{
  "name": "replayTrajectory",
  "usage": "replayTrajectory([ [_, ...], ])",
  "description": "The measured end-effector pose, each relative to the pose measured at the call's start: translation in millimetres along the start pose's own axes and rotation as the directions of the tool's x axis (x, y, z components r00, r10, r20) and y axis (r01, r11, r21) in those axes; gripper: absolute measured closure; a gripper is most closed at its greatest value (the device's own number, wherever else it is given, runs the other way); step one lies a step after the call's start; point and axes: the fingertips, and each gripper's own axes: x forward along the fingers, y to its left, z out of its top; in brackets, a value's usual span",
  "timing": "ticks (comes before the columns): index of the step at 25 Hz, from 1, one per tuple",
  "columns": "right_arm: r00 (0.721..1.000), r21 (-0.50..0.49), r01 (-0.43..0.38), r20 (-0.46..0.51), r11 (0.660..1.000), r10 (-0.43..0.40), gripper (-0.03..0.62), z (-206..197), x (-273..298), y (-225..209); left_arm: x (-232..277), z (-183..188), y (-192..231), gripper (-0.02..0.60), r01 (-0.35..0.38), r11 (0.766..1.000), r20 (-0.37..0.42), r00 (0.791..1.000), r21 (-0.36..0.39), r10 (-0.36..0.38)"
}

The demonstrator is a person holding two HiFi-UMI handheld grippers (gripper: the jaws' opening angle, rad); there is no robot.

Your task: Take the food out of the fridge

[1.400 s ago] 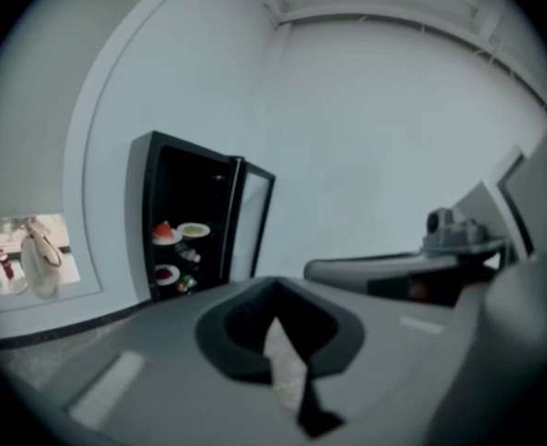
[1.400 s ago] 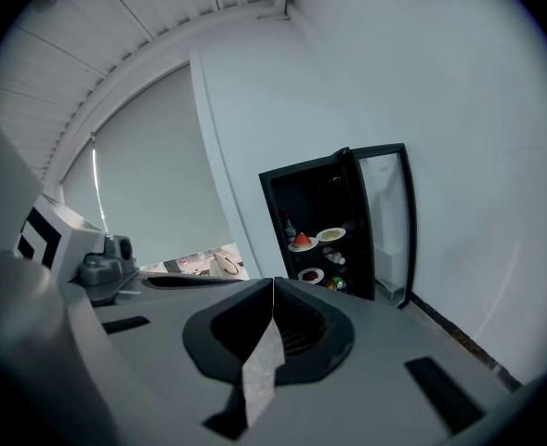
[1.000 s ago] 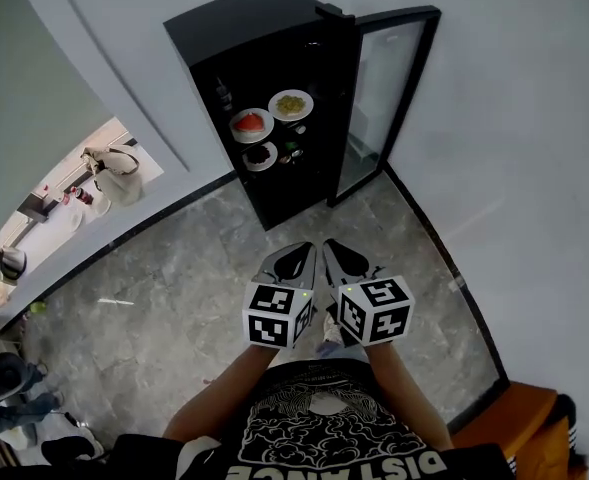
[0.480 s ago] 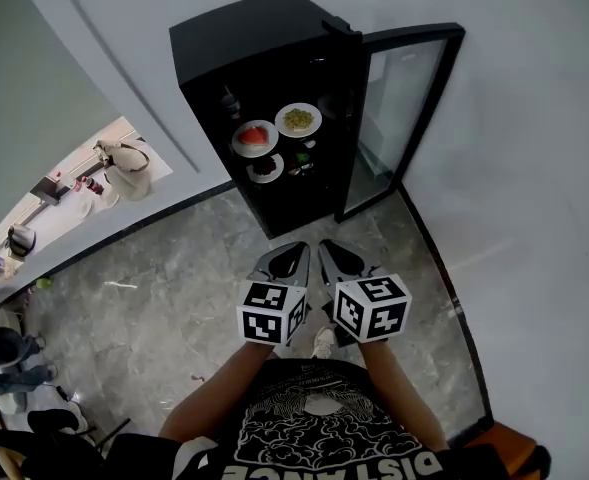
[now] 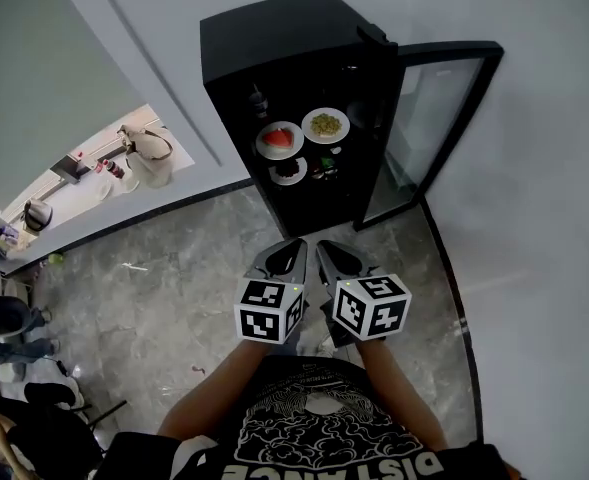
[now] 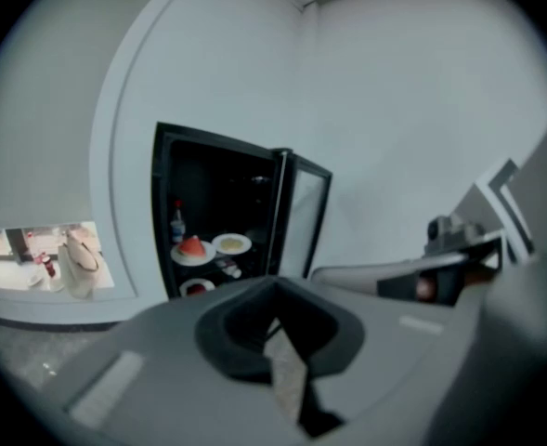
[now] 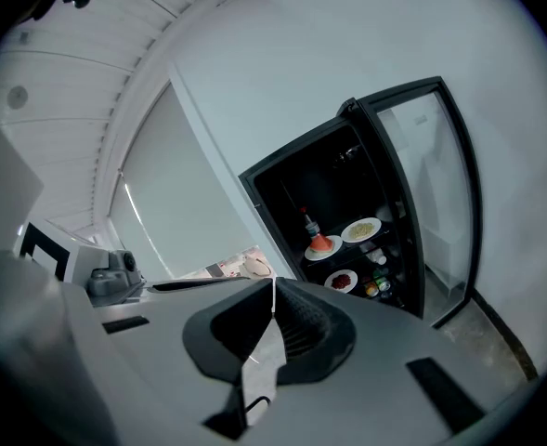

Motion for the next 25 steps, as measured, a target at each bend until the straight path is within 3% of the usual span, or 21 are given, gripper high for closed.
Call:
replayTrajectory([
  [14,0.999,0.122,-0.021,-0.022,0.992,0.024,0.592,14,112,-24,58,19,94,0.581,-0.041,0.998,0.041,0.998,-0.046,0.043],
  [25,0.999,0.345,-0.035,0.045,0.938,0.020,0.591,23,215,-80,118,27,156,0.580,-0.040,0.997,0.058,0.997,-0.059,0.043],
])
